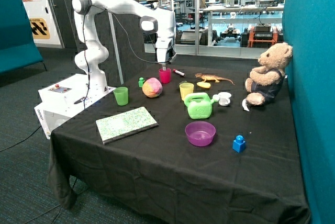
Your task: Stack the cups
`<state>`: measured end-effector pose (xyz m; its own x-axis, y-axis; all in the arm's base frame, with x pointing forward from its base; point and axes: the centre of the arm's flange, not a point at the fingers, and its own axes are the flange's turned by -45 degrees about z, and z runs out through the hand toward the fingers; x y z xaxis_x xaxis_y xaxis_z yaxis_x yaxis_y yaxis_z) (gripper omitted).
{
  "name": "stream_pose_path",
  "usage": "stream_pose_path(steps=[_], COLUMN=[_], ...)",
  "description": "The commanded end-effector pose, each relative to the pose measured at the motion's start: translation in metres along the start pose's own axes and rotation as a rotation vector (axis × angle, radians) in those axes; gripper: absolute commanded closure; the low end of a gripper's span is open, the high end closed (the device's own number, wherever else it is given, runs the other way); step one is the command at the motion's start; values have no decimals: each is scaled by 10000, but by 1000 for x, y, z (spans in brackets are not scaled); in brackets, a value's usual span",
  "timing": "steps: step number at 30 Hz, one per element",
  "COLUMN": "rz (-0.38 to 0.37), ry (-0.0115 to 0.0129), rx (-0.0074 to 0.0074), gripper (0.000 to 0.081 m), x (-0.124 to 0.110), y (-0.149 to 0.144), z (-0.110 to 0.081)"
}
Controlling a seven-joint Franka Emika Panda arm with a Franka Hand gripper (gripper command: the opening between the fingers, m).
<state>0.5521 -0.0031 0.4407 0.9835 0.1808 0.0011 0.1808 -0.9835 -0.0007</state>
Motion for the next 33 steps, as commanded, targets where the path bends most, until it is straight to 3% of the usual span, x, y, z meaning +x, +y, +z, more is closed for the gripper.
stream_pose_path(steps=[1,11,21,22,28,33], rz=[222,219,-35,-65,-228,-274], ry=[-11,-11,-11,-11,-11,-11], rx=[-7,-7,-7,-7,-7,-7], gripper=[808,808,801,780,409,296], x=[20,51,60,61,66,70], y=[1,1,-4,-4,-7,-7], z=[4,12,19,19,24,31])
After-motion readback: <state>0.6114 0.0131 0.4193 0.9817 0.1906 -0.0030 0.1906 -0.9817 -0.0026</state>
